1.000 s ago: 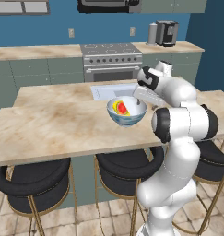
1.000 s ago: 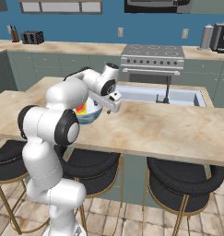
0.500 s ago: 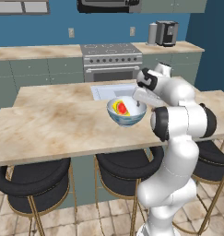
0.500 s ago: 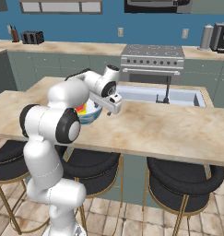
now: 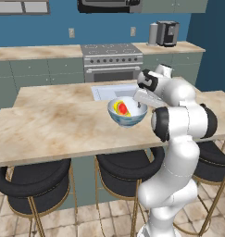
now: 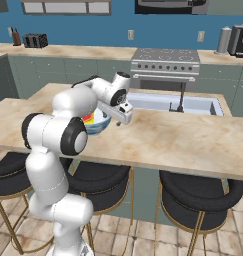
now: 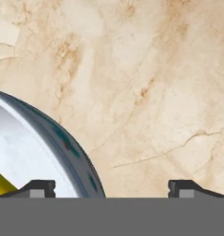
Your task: Place the cup inside the bowl on the dining table and move the bowl to any counter.
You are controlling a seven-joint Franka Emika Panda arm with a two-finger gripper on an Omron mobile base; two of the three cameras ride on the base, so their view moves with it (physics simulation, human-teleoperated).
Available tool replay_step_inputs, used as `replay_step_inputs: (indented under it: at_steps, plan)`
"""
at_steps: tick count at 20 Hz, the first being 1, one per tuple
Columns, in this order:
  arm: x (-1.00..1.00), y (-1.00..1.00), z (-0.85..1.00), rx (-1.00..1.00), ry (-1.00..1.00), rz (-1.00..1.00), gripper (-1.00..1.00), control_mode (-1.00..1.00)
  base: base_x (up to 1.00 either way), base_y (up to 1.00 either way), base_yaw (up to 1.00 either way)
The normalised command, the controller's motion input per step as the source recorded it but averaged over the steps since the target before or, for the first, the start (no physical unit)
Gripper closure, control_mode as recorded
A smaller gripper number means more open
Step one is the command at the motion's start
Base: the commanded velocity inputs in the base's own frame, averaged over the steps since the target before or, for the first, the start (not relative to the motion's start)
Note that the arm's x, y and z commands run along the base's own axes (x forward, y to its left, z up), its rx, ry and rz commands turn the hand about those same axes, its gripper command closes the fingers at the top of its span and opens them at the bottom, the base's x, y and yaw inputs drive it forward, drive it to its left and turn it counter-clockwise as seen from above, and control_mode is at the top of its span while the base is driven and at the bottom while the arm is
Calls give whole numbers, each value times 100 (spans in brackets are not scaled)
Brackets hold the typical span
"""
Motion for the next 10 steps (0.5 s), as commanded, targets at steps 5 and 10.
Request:
replay_step_inputs:
  at_steps: [5, 10]
  plan:
    - [0, 0, 0, 0, 0, 0, 100, -100, 0, 0, 0]
    - [0, 0, 0, 0, 0, 0, 100, -100, 0, 0, 0]
